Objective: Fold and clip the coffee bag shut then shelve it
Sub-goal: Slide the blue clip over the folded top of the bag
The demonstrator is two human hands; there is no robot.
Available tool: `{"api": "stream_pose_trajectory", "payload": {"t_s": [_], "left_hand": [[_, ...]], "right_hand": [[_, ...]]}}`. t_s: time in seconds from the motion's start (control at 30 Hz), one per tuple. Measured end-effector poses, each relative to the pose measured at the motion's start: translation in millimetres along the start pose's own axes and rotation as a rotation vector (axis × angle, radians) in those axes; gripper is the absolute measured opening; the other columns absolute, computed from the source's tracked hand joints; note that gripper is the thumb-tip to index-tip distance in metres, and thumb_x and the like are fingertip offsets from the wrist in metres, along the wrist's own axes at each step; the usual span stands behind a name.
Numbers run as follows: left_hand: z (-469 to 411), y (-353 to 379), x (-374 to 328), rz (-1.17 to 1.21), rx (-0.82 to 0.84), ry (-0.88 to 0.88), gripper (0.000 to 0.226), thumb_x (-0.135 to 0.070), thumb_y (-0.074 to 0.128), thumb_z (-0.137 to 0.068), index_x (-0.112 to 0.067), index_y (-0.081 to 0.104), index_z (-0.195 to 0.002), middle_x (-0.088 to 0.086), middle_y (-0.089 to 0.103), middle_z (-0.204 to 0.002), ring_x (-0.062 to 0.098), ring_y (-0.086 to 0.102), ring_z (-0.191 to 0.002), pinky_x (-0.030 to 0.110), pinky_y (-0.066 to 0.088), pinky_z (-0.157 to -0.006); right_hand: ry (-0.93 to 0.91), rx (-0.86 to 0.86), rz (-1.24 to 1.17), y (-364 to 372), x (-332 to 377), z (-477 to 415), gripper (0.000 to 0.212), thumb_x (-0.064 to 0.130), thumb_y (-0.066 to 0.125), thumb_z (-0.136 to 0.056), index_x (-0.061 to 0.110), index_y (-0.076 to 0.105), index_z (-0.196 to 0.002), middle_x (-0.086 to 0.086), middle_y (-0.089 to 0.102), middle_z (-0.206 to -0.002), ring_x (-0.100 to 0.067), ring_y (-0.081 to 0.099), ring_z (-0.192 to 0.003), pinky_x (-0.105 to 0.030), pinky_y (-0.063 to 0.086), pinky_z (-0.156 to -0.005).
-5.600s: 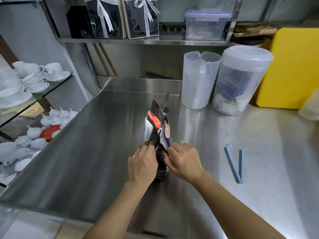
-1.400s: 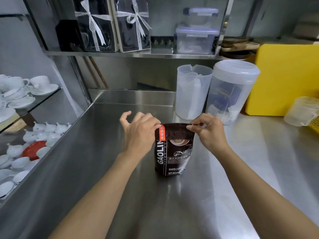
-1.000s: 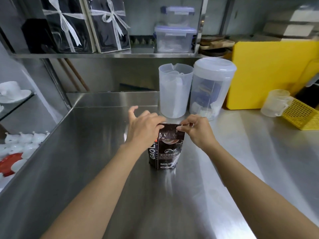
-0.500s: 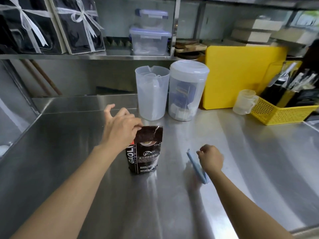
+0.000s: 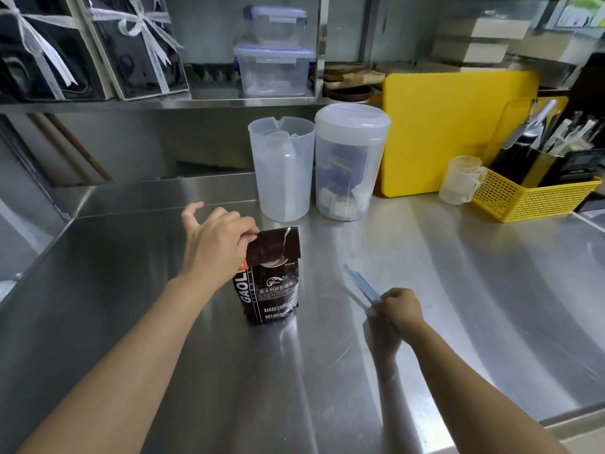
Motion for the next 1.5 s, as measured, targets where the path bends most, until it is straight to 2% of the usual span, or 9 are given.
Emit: {"api": "stream_pose_trajectory", "payload": {"t_s": [0.13,0.3,0.5,0.67,0.8,0.93,1.13,1.33,1.5], "left_hand": [[1.9,-0.1,0.8,0.013,0.0,-0.004,0.007,-0.014,0.063,-0.08,-0.02,0.066,-0.076,-0.004,0.066,-0.072,0.021,0.057,-0.085,0.042,0.01,-0.1],[0.7,1.9,0.5,0.045,0.007,-0.024,0.006,-0.014,0.063,-0.081,-0.018,0.065,-0.078,-0.003,0.063,-0.07,0.021,0.056,-0.083,0.044,0.011,-0.101],[-1.4,-0.5,4.1,0.081,0.045,-0.077,0.007,-0.017,0.06,-0.083,-0.021,0.065,-0.08,-0.005,0.063,-0.075,0.017,0.053,-0.088,0.042,0.007,-0.103],[-1.5,-1.0,4.4,0.095,0.054,-0.083,0.006,-0.019,0.06,-0.083,-0.022,0.064,-0.08,-0.006,0.065,-0.079,0.016,0.054,-0.09,0.039,0.004,-0.103],[-1.5,-1.5,2.4,0.085,0.052,-0.078,0.006,-0.021,0.061,-0.082,-0.023,0.065,-0.079,-0.006,0.065,-0.079,0.016,0.054,-0.09,0.038,0.003,-0.103],[-4.8,-3.2,0.3,0.047,0.058,-0.063,0.007,-0.023,0.061,-0.082,-0.023,0.067,-0.079,-0.007,0.066,-0.078,0.016,0.053,-0.092,0.041,0.003,-0.104],[-8.7,-2.9,-3.9,-0.023,0.062,-0.037,0.007,-0.022,0.062,-0.082,-0.023,0.069,-0.08,-0.006,0.067,-0.078,0.018,0.052,-0.096,0.048,0.006,-0.105],[-9.3,-3.4,-5.7,-0.047,0.073,-0.038,0.008,-0.023,0.062,-0.082,-0.024,0.069,-0.082,-0.005,0.068,-0.078,0.019,0.052,-0.096,0.048,0.007,-0.106],[-7.5,-6.9,-5.5,-0.046,0.073,-0.049,0.009,-0.025,0.06,-0.083,-0.027,0.069,-0.083,-0.008,0.066,-0.078,0.016,0.051,-0.097,0.047,0.005,-0.105]], "right_hand": [[0.107,0.104,-0.448,0.3,20.5,1.5,0.015,0.0,0.048,-0.086,0.006,0.05,-0.072,-0.011,0.054,-0.072,-0.022,0.055,-0.062,-0.026,0.043,-0.049],[-0.096,0.155,-0.393,-0.7,65.4,10.4,0.017,0.015,0.06,-0.084,0.011,0.048,-0.072,-0.007,0.053,-0.075,-0.02,0.05,-0.064,-0.028,0.035,-0.053],[-0.39,0.263,-0.37,-0.6,123.6,32.2,0.014,0.008,0.069,-0.074,0.01,0.058,-0.066,-0.008,0.05,-0.071,-0.017,0.043,-0.065,-0.027,0.034,-0.06],[-0.342,0.377,-0.425,1.1,140.7,32.8,0.016,0.006,0.068,-0.076,0.002,0.059,-0.089,-0.015,0.054,-0.082,-0.022,0.055,-0.06,-0.03,0.046,-0.053],[-0.441,0.295,-0.309,0.2,147.0,27.9,0.063,0.003,0.069,-0.075,0.028,0.041,-0.125,-0.008,0.047,-0.079,-0.022,0.049,-0.061,-0.027,0.04,-0.045],[-0.541,0.127,-0.166,-0.3,154.6,26.4,0.021,0.006,0.063,-0.08,0.015,0.055,-0.098,0.0,0.047,-0.075,-0.019,0.048,-0.069,-0.027,0.043,-0.058],[-0.733,0.187,0.056,-1.7,157.4,36.8,0.021,-0.006,0.054,-0.08,0.013,0.05,-0.088,-0.014,0.055,-0.093,-0.03,0.053,-0.082,-0.042,0.051,-0.07],[-0.955,0.118,0.205,-3.1,160.2,43.0,0.025,-0.006,0.058,-0.078,0.014,0.054,-0.093,-0.009,0.054,-0.097,-0.021,0.05,-0.084,-0.03,0.047,-0.077],[-0.994,0.106,0.139,-7.0,160.7,41.3,0.018,-0.002,0.059,-0.08,0.01,0.057,-0.094,-0.001,0.051,-0.094,-0.011,0.046,-0.08,-0.008,0.038,-0.071]]}}
Point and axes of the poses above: each hand's wrist, its own z-axis away from the middle knuckle, its own y-axis out of the palm, x = y × z, the point moved 5 cm from there along -z, towards the middle knuckle
